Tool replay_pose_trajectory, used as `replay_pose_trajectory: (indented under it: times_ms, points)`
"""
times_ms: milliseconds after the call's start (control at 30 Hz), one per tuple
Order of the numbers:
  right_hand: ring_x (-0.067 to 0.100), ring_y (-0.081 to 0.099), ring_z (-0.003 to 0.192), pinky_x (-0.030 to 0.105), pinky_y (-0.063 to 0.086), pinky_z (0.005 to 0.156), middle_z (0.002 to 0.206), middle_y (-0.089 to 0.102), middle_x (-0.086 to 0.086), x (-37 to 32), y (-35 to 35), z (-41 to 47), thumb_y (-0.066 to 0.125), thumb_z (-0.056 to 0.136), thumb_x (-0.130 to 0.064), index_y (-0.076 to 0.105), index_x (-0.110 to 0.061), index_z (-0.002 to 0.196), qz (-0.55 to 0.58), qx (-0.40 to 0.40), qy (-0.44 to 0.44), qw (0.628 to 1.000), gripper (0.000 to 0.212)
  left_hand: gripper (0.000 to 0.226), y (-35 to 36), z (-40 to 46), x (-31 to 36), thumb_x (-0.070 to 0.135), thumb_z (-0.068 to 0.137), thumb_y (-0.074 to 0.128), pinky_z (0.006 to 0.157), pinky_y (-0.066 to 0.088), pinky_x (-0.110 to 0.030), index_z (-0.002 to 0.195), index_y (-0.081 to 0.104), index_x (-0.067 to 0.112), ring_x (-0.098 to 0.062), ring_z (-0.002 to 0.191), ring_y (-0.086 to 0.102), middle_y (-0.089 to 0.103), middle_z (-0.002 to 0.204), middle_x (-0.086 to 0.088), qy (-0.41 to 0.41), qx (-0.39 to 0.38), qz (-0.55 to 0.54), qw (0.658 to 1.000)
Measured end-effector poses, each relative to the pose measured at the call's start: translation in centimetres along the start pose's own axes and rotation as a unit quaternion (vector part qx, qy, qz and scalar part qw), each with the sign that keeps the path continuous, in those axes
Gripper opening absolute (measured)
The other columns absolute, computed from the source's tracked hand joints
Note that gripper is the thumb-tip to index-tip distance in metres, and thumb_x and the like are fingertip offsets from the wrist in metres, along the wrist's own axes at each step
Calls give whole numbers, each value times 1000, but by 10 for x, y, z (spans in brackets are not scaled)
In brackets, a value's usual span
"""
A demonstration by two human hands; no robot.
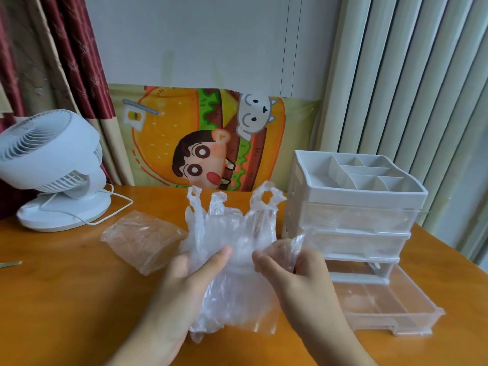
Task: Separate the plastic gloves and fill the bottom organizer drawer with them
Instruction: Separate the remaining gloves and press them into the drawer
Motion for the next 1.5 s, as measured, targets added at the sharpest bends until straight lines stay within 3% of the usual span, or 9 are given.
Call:
replay_pose_trajectory:
  times_ms: [167,367,500,767,933,1100,1233,1367,1500]
  points:
    - [12,32,51,16,27,47,55,33,-6,2,-2,0,75,96,-31,53,9,76,6,38,36,999,49,28,-3,6,-3,41,92,72,95,56,-42,114,73,24,-18,105,75,79,110,2,17,15,-5,1000]
    - [10,35,57,17,33,52,62,37,-12,11,-6,6,71,79,-65,46,-9,75,45,106,55,992,62,23,3,0,-2,34,89,74,66,49,-22,109,65,28,5,71,73,79,92,11,-13,38,-62,997]
    - [0,69,98,26,49,86,106,75,-16,15,-4,7,81,66,-77,65,-31,111,70,10,131,989,66,44,1,-1,4,38,81,78,91,57,-44,122,65,27,-17,101,76,80,103,7,-19,33,-103,994]
    - [31,72,120,51,48,111,127,76,10,7,3,6,84,85,-33,68,-14,134,251,-117,135,951,55,50,-1,-4,9,31,78,79,103,50,-56,127,70,27,-31,110,74,77,120,-6,-8,-16,-149,989]
    - [33,78,102,41,62,86,109,80,15,12,0,7,76,93,-14,75,-3,117,194,-54,85,976,27,33,0,0,5,28,79,77,84,59,-37,111,74,26,-15,96,78,80,108,-2,18,17,-110,994]
    - [38,79,96,44,62,84,103,80,19,17,-4,9,74,93,-11,77,-2,112,219,9,67,973,21,25,-7,5,7,41,86,78,94,54,-52,100,79,19,-41,102,72,76,99,-20,80,76,-40,993]
    - [42,78,97,51,59,91,104,79,22,19,-3,11,75,92,-7,77,0,111,249,28,83,965,20,15,-8,-4,16,31,91,71,99,54,-59,102,80,27,-29,101,75,79,100,-10,98,107,-34,989]
    - [44,77,98,55,58,93,106,79,24,22,-2,12,79,90,-6,78,-2,110,271,21,93,958,20,40,-3,-6,19,15,97,65,106,47,-36,135,65,2,-33,135,56,65,138,-15,53,-30,-76,995]
    - [42,77,102,57,58,98,109,79,21,20,4,8,81,80,-15,80,-10,110,259,-19,100,961,30,42,6,2,13,20,83,78,91,53,-39,124,71,19,-19,105,75,78,115,-3,-20,-25,-54,998]
Point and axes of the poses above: each hand's wrist, its own z-axis towards the middle knuckle, its own y-axis out of the palm, x = y × z, the point moved 3 cm from there along z, towards the middle knuckle
